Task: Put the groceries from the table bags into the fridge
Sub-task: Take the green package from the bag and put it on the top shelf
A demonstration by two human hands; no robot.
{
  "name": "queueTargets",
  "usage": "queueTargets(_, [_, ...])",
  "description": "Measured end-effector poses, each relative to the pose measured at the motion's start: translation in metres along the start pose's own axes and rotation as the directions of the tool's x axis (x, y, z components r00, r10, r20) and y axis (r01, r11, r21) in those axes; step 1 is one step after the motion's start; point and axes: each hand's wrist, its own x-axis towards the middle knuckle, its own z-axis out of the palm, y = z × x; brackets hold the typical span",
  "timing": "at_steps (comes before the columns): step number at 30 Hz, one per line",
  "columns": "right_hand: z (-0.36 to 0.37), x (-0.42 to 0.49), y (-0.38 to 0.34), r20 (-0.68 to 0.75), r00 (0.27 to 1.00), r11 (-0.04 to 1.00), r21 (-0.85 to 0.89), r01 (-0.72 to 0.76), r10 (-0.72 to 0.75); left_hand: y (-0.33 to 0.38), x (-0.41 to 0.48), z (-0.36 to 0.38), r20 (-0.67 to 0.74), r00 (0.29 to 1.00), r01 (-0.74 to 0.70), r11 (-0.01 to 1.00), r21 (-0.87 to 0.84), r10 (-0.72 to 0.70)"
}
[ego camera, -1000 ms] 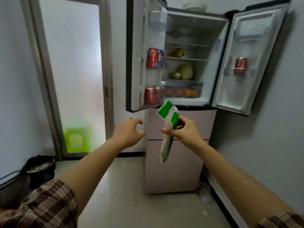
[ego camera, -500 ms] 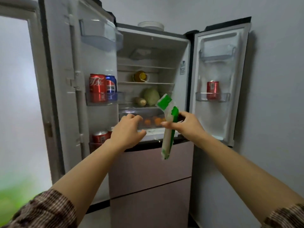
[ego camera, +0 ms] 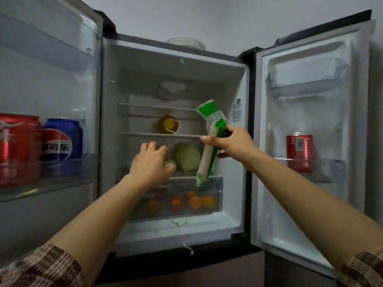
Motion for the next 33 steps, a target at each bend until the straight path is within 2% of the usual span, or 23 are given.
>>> queueTargets(4, [-0.004, 0.079, 0.007, -0.061, 0.994, 0.994, 0.059, 0.092, -0.088, -0.012, 0.069, 0.012, -0.041, 0.999, 0.0, 0.995, 0.103, 0.004])
queueTargets(9, [0.007, 0.162, 0.009, -0.202, 0.965, 0.965, 0.167, 0.204, -0.169, -0.031, 0.15, 0.012, -0.148, 0.989, 0.026, 0.992, 0.125, -0.007])
queueTargets(16, [0.035, 0.262, 0.026, -0.505, 0.847, 0.87, 0.333, 0.365, -0.163, -0.06, 0.248, 0.036, -0.253, 0.967, -0.002, 0.994, 0.113, 0.03])
queueTargets(19, [0.049, 0.296, 0.037, -0.593, 0.795, 0.825, 0.383, 0.416, -0.126, -0.076, 0.278, 0.05, -0.244, 0.968, -0.022, 0.988, 0.152, 0.059])
queueTargets(23, [0.063, 0.332, 0.049, -0.635, 0.763, 0.908, 0.243, 0.341, -0.116, -0.099, 0.308, 0.065, -0.198, 0.98, -0.005, 0.989, 0.144, 0.034])
queueTargets(28, [0.077, 0.366, 0.074, -0.624, 0.777, 0.987, 0.059, 0.15, -0.081, -0.106, 0.318, 0.082, -0.425, 0.903, -0.044, 0.997, 0.065, 0.068])
queueTargets(33, [0.096, 0.376, 0.073, -0.53, 0.826, 0.959, -0.279, 0.043, -0.191, -0.108, 0.321, 0.088, -0.475, 0.876, -0.064, 0.996, 0.058, 0.084])
